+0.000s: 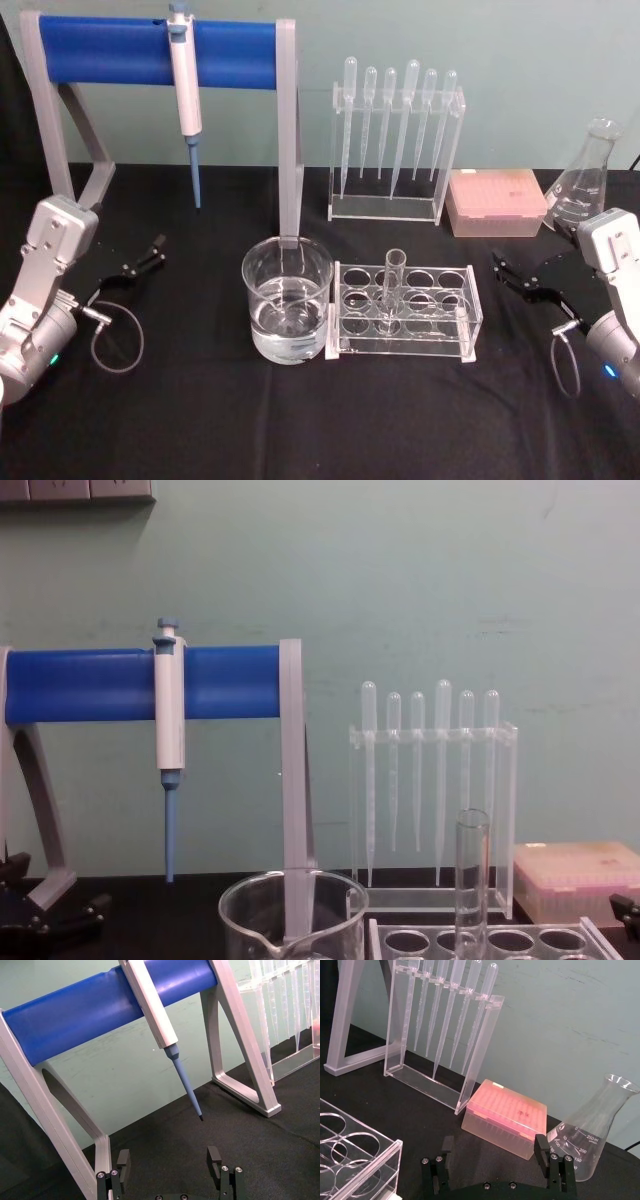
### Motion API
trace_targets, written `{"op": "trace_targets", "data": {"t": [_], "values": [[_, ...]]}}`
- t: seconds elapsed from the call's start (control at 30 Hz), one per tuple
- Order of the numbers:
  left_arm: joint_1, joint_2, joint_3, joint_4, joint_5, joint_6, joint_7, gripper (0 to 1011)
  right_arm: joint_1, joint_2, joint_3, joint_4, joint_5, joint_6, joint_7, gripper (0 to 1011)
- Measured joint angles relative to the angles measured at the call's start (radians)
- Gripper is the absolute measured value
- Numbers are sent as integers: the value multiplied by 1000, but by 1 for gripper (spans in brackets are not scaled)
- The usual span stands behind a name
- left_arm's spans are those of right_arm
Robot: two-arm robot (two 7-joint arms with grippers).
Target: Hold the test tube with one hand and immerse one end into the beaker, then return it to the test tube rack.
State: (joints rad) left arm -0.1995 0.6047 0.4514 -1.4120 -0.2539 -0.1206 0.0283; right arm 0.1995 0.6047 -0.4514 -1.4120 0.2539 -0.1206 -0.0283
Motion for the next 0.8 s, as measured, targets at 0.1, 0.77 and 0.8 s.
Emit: {"op": "trace_targets", "data": {"t": [0.1,0.77,0.8], "values": [[0,0,0,0,0,0,0,1000,0,0,0,0,0,0,0,1004],[0,0,0,0,0,0,0,1000,0,0,0,0,0,0,0,1004],[0,0,0,0,0,0,0,1000,0,0,0,0,0,0,0,1004]]}}
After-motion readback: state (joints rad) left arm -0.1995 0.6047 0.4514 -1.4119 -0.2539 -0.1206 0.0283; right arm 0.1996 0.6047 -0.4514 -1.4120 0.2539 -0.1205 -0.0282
